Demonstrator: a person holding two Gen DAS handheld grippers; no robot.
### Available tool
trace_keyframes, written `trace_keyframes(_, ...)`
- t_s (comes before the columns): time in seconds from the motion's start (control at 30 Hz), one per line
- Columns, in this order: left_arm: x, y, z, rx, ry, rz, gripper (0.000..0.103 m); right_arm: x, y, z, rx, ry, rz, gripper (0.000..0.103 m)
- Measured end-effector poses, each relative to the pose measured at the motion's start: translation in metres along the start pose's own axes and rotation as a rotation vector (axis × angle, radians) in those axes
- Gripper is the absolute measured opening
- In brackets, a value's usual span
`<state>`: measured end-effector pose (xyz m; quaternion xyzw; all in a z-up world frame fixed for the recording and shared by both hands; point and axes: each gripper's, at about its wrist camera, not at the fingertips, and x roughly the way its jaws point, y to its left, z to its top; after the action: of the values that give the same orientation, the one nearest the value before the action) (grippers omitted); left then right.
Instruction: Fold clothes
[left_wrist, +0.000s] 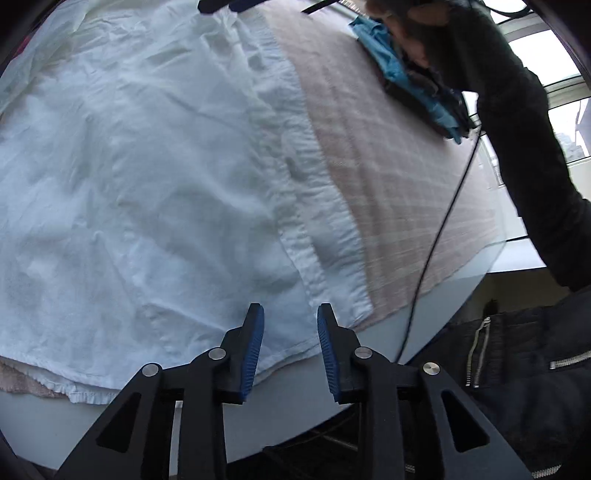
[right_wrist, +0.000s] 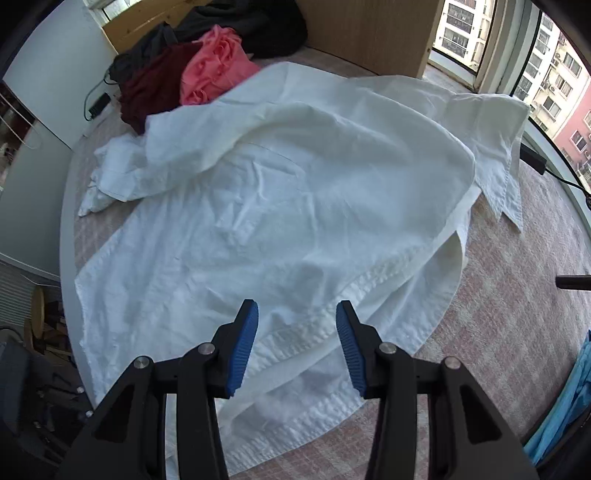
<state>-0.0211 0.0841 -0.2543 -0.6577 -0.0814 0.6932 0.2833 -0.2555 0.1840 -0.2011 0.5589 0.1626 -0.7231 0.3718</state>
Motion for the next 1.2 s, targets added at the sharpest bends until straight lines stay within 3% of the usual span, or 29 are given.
trace_keyframes(0.07, -0.012, 0.003, -0.007, -0.004, -0.025, 0.007, 0.028, 0.001, 0.013, -0.004, -0.032, -0.007, 0.058, 0.043)
trace_keyframes(0.17, -0.05, 0.006, -0.016, 0.007, -0.121, 0.106, 0.031, 0.015, 0.025, -0.013, -0.061, 0.036, 0.091, 0.043)
trace_keyframes(0.23, -0.075, 0.025, -0.019, -0.04, -0.184, 0.206, 0.037, 0.012, 0.006, -0.014, 0.029, 0.014, 0.154, 0.043)
trace_keyframes(0.3, -0.088, 0.049, -0.017, -0.119, -0.215, 0.249, 0.038, 0.005, -0.02, -0.008, 0.14, -0.026, 0.206, 0.043)
trace_keyframes(0.4, -0.081, 0.075, -0.011, -0.161, -0.18, 0.357, 0.038, -0.005, -0.059, 0.013, 0.245, -0.078, 0.156, 0.043)
trace_keyframes(0.5, -0.063, 0.086, -0.008, -0.17, -0.119, 0.456, 0.037, -0.002, -0.087, 0.032, 0.31, -0.064, 0.091, 0.043)
trace_keyframes(0.57, -0.054, 0.089, -0.008, -0.174, -0.091, 0.491, 0.038, 0.003, -0.096, 0.035, 0.341, -0.031, 0.106, 0.043)
trace_keyframes(0.67, -0.049, 0.09, -0.006, -0.166, -0.078, 0.503, 0.038, 0.012, -0.093, 0.033, 0.315, 0.027, 0.098, 0.043)
trace_keyframes(0.77, -0.048, 0.092, -0.004, -0.162, -0.077, 0.495, 0.04, 0.023, -0.077, 0.022, 0.295, 0.068, 0.191, 0.043)
trace_keyframes(0.87, -0.045, 0.09, -0.002, -0.132, -0.064, 0.494, 0.047, 0.034, -0.048, 0.014, 0.19, 0.105, 0.158, 0.043)
trace_keyframes(0.93, -0.041, 0.087, -0.001, -0.106, -0.054, 0.5, 0.054, 0.042, -0.035, 0.013, 0.113, 0.132, 0.078, 0.028)
trace_keyframes(0.97, -0.039, 0.086, 0.0, -0.096, -0.053, 0.505, 0.055, 0.043, -0.034, 0.014, 0.075, 0.146, -0.018, 0.014)
trace_keyframes(1.0, -0.038, 0.085, 0.0, -0.088, -0.051, 0.509, 0.056, 0.039, -0.037, 0.016, 0.062, 0.138, -0.1, 0.014)
trace_keyframes(1.03, -0.038, 0.087, 0.0, -0.092, -0.053, 0.503, 0.056, 0.03, -0.042, 0.018, 0.086, 0.108, -0.103, 0.014)
trace_keyframes(1.07, -0.039, 0.088, 0.0, -0.09, -0.052, 0.497, 0.057, 0.02, -0.047, 0.02, 0.111, 0.079, -0.102, 0.014)
trace_keyframes(1.13, -0.039, 0.089, 0.0, -0.083, -0.051, 0.492, 0.059, 0.003, -0.05, 0.023, 0.149, 0.031, -0.013, 0.017)
trace_keyframes(1.2, -0.038, 0.088, 0.001, -0.072, -0.048, 0.498, 0.061, -0.004, -0.044, 0.022, 0.153, 0.009, 0.066, 0.03)
